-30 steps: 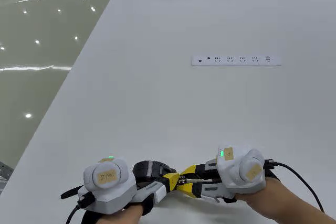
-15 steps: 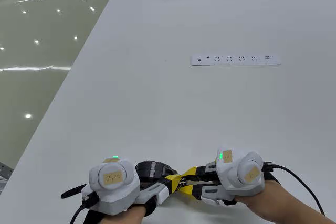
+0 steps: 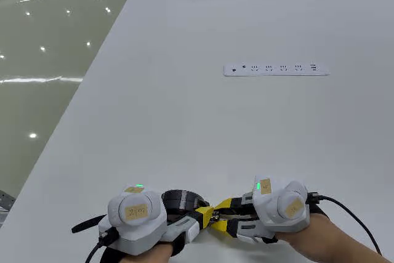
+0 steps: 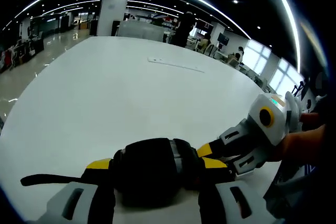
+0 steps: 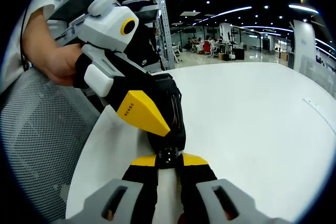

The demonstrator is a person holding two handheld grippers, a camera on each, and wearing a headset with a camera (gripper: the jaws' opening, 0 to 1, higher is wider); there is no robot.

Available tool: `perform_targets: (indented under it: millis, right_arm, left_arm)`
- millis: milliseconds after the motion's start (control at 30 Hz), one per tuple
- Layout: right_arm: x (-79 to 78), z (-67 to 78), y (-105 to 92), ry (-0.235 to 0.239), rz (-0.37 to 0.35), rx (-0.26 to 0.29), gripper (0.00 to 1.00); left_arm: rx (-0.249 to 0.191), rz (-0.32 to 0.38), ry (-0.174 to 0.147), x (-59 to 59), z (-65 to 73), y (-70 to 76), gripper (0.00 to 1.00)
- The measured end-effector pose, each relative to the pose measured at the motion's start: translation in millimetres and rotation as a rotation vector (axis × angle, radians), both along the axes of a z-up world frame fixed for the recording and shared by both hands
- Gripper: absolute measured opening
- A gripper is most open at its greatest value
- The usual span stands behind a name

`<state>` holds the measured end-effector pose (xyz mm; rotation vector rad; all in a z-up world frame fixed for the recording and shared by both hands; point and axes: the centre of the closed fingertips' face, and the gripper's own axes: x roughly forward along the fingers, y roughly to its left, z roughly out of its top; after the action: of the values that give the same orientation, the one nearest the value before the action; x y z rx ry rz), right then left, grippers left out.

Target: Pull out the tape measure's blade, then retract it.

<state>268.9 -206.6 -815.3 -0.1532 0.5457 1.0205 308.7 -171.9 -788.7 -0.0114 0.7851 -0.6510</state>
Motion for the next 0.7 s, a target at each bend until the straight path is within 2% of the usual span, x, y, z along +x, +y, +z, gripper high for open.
perform_targets:
  millis: [400,533,700]
  right_arm:
    - [-0.7,-0.5,-1.1,0.003,-0.012,0.008,0.15]
    - [0.4,3.6,-4.2,0.001,-0.025,0.017,0.15]
    - [-2.0,5.5,-8.7,0.009,-0.034,0.010,0.19]
  left_arm:
    - [-0.002,-0.002,0.005,-0.3,-0.5,-0.6,0.61]
    - [0.002,-0.007,0.014,-0.8,0.4,0.0,0.61]
    - [0.006,-0.031,0.023,-2.8,2.3,1.2,0.60]
